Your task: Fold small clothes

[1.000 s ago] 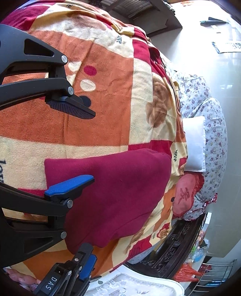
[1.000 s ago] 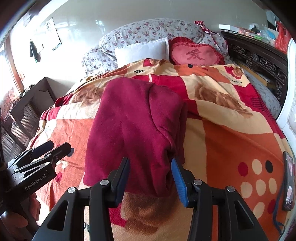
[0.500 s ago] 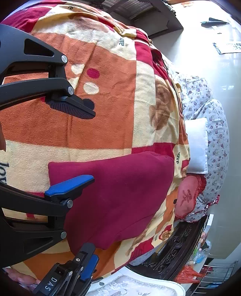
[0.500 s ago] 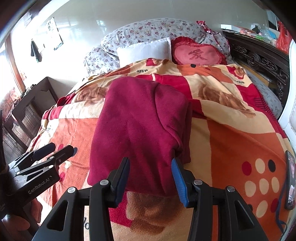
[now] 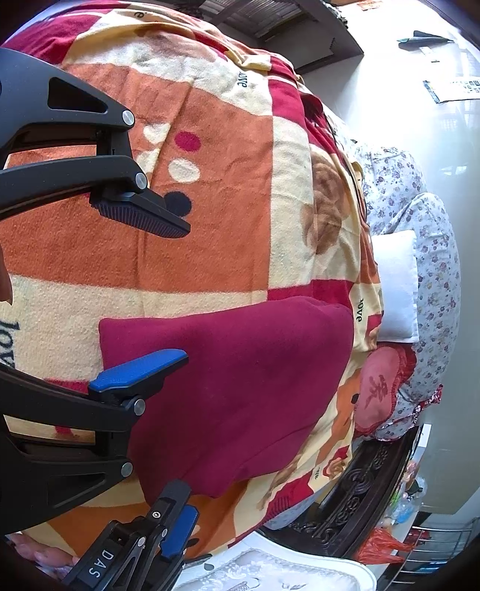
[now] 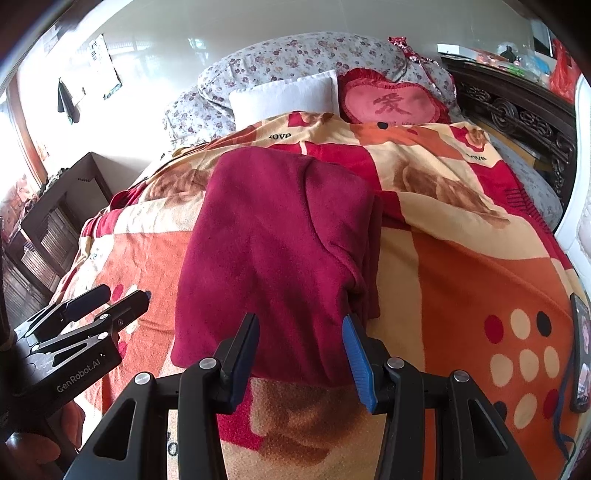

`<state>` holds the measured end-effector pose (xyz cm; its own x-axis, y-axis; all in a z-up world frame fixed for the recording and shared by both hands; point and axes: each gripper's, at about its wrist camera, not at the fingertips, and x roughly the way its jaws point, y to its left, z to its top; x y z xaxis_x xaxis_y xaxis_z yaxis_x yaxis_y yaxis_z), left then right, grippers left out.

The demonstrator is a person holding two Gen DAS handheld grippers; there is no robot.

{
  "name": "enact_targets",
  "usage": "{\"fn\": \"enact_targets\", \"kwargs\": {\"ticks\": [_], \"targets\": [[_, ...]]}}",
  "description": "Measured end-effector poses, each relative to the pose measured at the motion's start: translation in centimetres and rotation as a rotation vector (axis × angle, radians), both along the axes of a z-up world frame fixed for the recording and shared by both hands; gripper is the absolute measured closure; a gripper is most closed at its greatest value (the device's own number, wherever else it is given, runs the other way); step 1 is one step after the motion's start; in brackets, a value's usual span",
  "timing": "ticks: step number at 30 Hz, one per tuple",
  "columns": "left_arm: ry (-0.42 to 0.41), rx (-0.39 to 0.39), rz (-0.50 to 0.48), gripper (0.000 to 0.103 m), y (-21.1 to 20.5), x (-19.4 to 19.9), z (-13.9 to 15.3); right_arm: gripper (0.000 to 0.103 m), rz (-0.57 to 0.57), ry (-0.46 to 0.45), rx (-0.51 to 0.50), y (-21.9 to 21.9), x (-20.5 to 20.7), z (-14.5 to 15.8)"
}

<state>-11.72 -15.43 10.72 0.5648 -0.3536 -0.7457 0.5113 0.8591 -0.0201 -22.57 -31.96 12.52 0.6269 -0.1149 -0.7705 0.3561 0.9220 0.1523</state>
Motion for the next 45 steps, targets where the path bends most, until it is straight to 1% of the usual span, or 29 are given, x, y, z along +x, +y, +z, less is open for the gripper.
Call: {"fn": "enact_targets", "kwargs": {"ticks": [6,8,9,10,12,15,18,19,20,22,24,26,27,28,29,30,31,32,36,38,40,41,42,44,45], "targets": [[0.014,-0.01,-0.013,0.04,-0.2,0.3,-0.2,0.057,-0.023,0.001,-0.008,-1.1,0.1,0.0],[0.035,-0.028,-0.028,0.04,-0.4,0.7,-0.4,0.05,-0.043,0.008,-0.017,-2.0,0.4,-0.2],[0.06,-0.053,-0.039,0.04,-0.4,1.2,-0.6,0.041,-0.063,0.012,-0.019,-2.7,0.7,-0.4],[0.091,-0.083,-0.051,0.04,-0.5,1.7,-0.8,0.035,-0.081,0.008,-0.012,-3.3,0.8,-0.6],[0.161,-0.142,-0.07,0.04,-0.6,3.2,-1.5,0.035,-0.117,-0.014,0.028,-4.8,1.1,-1.0],[0.228,-0.19,-0.08,0.04,-1.4,5.1,-2.5,0.032,-0.129,-0.031,0.095,-6.9,2.2,-2.2],[0.303,-0.246,-0.098,0.04,-2.2,6.8,-3.7,0.032,-0.093,-0.016,0.142,-8.2,4.0,-3.7],[0.33,-0.264,-0.109,0.038,-2.7,7.4,-4.2,0.031,-0.073,-0.023,0.173,-8.5,4.6,-4.3],[0.341,-0.271,-0.113,0.032,-2.9,7.7,-4.4,0.031,-0.055,-0.028,0.202,-8.8,5.2,-4.7],[0.38,-0.302,-0.144,0.025,-3.7,8.3,-5.0,0.029,-0.026,-0.043,0.245,-9.1,6.0,-5.3],[0.432,-0.312,-0.163,0.024,-4.4,9.0,-5.9,0.029,-0.003,-0.052,0.307,-9.4,6.9,-5.9],[0.516,-0.34,-0.183,0.024,-5.0,9.7,-7.1,0.037,-0.014,-0.06,0.362,-9.7,7.3,-6.5],[0.531,-0.354,-0.187,0.024,-5.1,9.9,-7.2,0.043,-0.02,-0.065,0.357,-9.5,7.3,-6.4],[0.525,-0.355,-0.191,0.027,-5.0,9.8,-7.0,0.05,-0.012,-0.065,0.346,-9.2,7.2,-6.1],[0.51,-0.351,-0.198,0.034,-4.9,9.5,-6.7,0.053,-0.004,-0.066,0.335,-8.8,6.9,-5.7],[0.479,-0.341,-0.212,0.038,-4.6,8.9,-5.9,0.058,0.0,-0.07,0.328,-8.5,6.7,-5.2],[0.46,-0.335,-0.223,0.047,-4.3,8.4,-5.3,0.062,0.007,-0.074,0.326,-8.2,6.3,-4.6],[0.447,-0.329,-0.233,0.051,-3.8,7.8,-4.6,0.063,0.016,-0.081,0.33,-8.0,6.0,-4.0],[0.376,-0.28,-0.248,0.051,0.1,4.7,-1.0,0.065,0.086,-0.106,0.352,-5.3,4.4,-1.2],[0.373,-0.251,-0.236,0.051,2.8,2.7,0.0,0.065,0.115,-0.099,0.383,-3.3,3.2,-0.9],[0.378,-0.222,-0.211,0.051,5.1,1.2,-0.2,0.065,0.14,-0.085,0.429,-1.3,2.1,-1.5],[0.384,-0.204,-0.189,0.051,6.5,0.4,-0.8,0.065,0.15,-0.07,0.438,-0.3,1.8,-2.1],[0.378,-0.175,-0.174,0.051,7.6,-0.4,-1.5,0.063,0.151,-0.036,0.433,0.8,1.6,-3.0],[0.322,-0.095,-0.147,0.051,8.5,-1.5,-2.7,0.059,0.137,0.048,0.386,2.0,1.5,-4.6],[0.308,-0.076,-0.138,0.051,8.9,-1.7,-3.1,0.058,0.128,0.092,0.332,2.5,1.4,-5.1]]}}
